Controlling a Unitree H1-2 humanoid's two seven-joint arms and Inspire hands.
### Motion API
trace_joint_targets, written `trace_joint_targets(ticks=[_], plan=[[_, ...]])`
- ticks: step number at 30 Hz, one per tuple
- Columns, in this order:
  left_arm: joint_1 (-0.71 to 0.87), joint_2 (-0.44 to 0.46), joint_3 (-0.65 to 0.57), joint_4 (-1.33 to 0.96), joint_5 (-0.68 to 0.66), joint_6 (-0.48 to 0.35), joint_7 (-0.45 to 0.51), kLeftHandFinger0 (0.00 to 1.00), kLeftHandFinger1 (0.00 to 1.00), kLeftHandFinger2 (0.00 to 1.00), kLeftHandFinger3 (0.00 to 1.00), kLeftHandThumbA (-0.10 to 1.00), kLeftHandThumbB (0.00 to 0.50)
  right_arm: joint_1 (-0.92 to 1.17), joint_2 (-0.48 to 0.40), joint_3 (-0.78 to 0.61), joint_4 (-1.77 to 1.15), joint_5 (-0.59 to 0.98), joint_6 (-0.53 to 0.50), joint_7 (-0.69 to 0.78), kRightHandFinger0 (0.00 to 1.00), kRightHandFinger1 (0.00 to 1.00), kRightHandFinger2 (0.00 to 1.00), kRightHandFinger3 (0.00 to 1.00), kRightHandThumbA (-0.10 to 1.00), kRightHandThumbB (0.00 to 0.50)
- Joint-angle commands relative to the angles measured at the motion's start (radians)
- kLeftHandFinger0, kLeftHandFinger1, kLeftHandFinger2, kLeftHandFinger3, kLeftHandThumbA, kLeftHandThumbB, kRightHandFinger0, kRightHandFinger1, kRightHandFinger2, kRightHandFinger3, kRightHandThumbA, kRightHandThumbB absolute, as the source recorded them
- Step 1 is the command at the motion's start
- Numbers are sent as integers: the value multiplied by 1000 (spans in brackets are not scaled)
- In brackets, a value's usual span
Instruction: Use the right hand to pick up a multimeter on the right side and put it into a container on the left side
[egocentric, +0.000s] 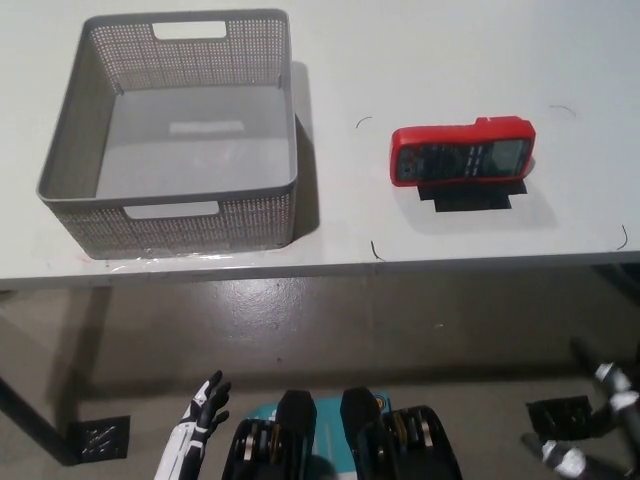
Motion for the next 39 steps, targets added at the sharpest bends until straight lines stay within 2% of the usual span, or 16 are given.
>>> trace_joint_targets(ticks=[1, 5, 6, 7, 8, 9, 12, 19, 22, 24, 29, 39], plan=[[-1, 8, 1, -12, -1, -42, 0, 1000, 1000, 1000, 1000, 1000, 312, -153, -165, -58, -212, -125, 161, 102, 1000, 1000, 1000, 1000, 1000, 500], [2, 10, 2, -17, -9, -43, -6, 1000, 1000, 1000, 1000, 1000, 310, -400, -297, -61, -285, -92, 362, 188, 1000, 1000, 1000, 1000, 1000, 490], [2, 12, 2, -17, -3, -40, -4, 1000, 1000, 1000, 1000, 1000, 314, -447, -315, -52, -277, -98, 371, 199, 1000, 1000, 1000, 1000, 1000, 470], [1, 12, 3, -14, 1, -39, -2, 1000, 1000, 1000, 1000, 1000, 323, -551, -348, -28, -258, -117, 407, 233, 1000, 1000, 1000, 1000, 1000, 464], [1, 11, 3, -13, 1, -40, -1, 1000, 1000, 1000, 1000, 1000, 323, -561, -353, -24, -257, -118, 413, 236, 1000, 1000, 1000, 1000, 1000, 465], [2, 12, 3, -12, 1, -44, -2, 1000, 1000, 1000, 1000, 1000, 319, -679, -374, 9, -205, -104, 451, 277, 1000, 1000, 1000, 1000, 1000, 482], [2, 14, 6, -9, 1, -44, -1, 1000, 1000, 1000, 1000, 1000, 308, -851, -380, 79, -105, -118, 490, 339, 1000, 1000, 1000, 1000, 1000, 496], [11, 12, 6, 0, 2, -55, 1, 1000, 1000, 1000, 1000, 1000, 313, -1147, -312, 265, 182, -138, 523, 483, 1000, 1000, 1000, 1000, 971, 500], [17, 14, 4, 0, -1, -60, -4, 1000, 1000, 1000, 1000, 1000, 311, -1231, -284, 337, 322, -166, 537, 528, 1000, 1000, 1000, 1000, 1000, 500], [20, 14, 5, 1, 0, -55, -3, 1000, 1000, 1000, 1000, 1000, 317, -1298, -268, 404, 439, -204, 523, 566, 1000, 1000, 1000, 1000, 1000, 500], [22, 12, -2, 5, 4, -57, -5, 1000, 1000, 1000, 1000, 1000, 288, -1402, -222, 521, 651, -267, 504, 591, 1000, 1000, 1000, 1000, 985, 500], [30, 11, -8, 16, 5, -70, -7, 1000, 1000, 1000, 1000, 1000, 295, -1552, -150, 668, 1047, -330, 393, 598, 1000, 1000, 1000, 1000, 971, 500]])
